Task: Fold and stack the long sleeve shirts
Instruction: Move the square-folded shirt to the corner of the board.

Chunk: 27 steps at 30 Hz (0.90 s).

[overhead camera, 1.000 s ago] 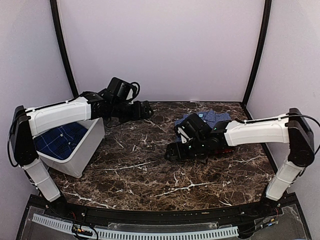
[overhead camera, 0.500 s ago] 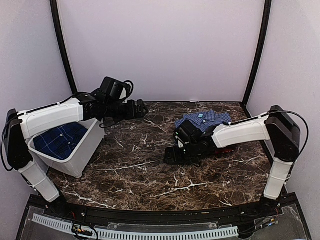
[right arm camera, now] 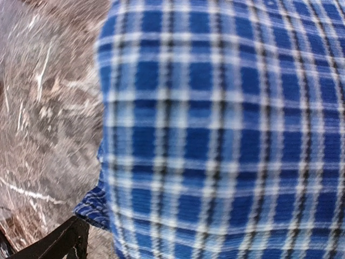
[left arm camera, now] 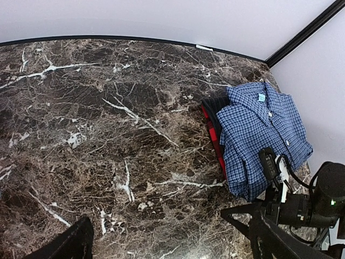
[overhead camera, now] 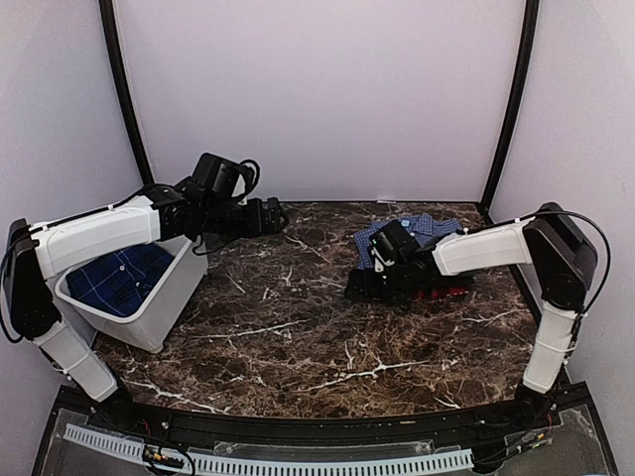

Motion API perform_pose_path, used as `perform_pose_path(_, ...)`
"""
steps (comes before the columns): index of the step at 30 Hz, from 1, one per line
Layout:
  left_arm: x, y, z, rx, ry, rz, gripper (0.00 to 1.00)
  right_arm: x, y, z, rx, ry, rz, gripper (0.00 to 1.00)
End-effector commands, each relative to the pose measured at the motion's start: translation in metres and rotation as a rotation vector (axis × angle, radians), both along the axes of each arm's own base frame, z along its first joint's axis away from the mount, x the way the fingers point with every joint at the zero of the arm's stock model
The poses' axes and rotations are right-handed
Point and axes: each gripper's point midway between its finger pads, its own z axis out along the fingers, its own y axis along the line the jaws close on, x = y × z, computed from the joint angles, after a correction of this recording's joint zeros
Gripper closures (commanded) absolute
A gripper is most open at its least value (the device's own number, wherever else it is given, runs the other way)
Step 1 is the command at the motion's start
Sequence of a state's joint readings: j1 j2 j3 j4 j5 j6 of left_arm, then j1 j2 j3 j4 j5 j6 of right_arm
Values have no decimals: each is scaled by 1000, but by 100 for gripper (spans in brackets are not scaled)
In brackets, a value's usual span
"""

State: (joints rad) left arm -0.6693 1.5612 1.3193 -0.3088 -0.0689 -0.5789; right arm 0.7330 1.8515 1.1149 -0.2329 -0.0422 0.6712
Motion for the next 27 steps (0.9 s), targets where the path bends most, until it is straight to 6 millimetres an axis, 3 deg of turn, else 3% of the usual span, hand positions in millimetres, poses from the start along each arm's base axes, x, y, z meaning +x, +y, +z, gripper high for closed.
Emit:
perform_pose_path(1, -4, 10, 14, -3, -36, 5, 1, 27, -27, -12, -39, -21, -28, 1)
perform_pose_path(15, -1, 9, 14, -10, -28, 4, 1, 108, -103, -20, -34, -24, -144, 1)
perform_pose_path(27, -1, 12, 14, 0, -26, 15, 1, 160, -151, -26, -51, -27, -183, 1)
